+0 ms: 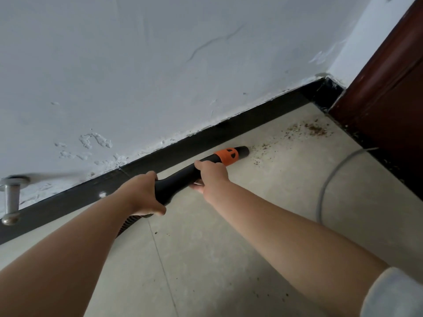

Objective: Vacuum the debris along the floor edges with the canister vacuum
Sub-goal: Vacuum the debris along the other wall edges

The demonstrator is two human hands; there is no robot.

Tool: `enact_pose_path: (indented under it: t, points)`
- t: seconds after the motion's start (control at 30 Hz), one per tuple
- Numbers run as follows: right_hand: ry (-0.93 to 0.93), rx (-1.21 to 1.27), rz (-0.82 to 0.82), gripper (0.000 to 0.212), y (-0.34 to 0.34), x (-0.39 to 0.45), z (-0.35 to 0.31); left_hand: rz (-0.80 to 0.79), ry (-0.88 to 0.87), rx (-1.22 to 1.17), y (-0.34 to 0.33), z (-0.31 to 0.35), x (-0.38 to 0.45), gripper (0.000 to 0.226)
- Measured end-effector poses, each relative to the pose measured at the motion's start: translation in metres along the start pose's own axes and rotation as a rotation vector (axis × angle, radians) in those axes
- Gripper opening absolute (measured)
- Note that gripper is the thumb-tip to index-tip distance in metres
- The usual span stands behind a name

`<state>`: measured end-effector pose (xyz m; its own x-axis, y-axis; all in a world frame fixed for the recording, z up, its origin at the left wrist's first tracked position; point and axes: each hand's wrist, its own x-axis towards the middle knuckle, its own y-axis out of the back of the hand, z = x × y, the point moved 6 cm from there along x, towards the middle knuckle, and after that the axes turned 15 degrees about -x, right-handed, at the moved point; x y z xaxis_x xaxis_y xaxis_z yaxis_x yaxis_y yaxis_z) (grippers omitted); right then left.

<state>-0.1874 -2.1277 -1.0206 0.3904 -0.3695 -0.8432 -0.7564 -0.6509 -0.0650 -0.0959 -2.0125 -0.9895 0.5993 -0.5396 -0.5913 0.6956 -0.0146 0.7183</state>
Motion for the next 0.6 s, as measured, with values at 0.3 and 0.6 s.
enact_pose_path:
  t: [0.3, 0.6]
  points:
    - [0.040, 0.038, 0.116, 0.049, 0.089, 0.012, -0.031, -0.021, -0.056, -0.005, -0.035, 0.089, 0.021, 0.047]
    - [0.039, 0.050, 0.178, 0.047, 0.160, 0.028, -0.073, 0.001, -0.087, -0.068, -0.055, 0.166, 0.050, 0.040]
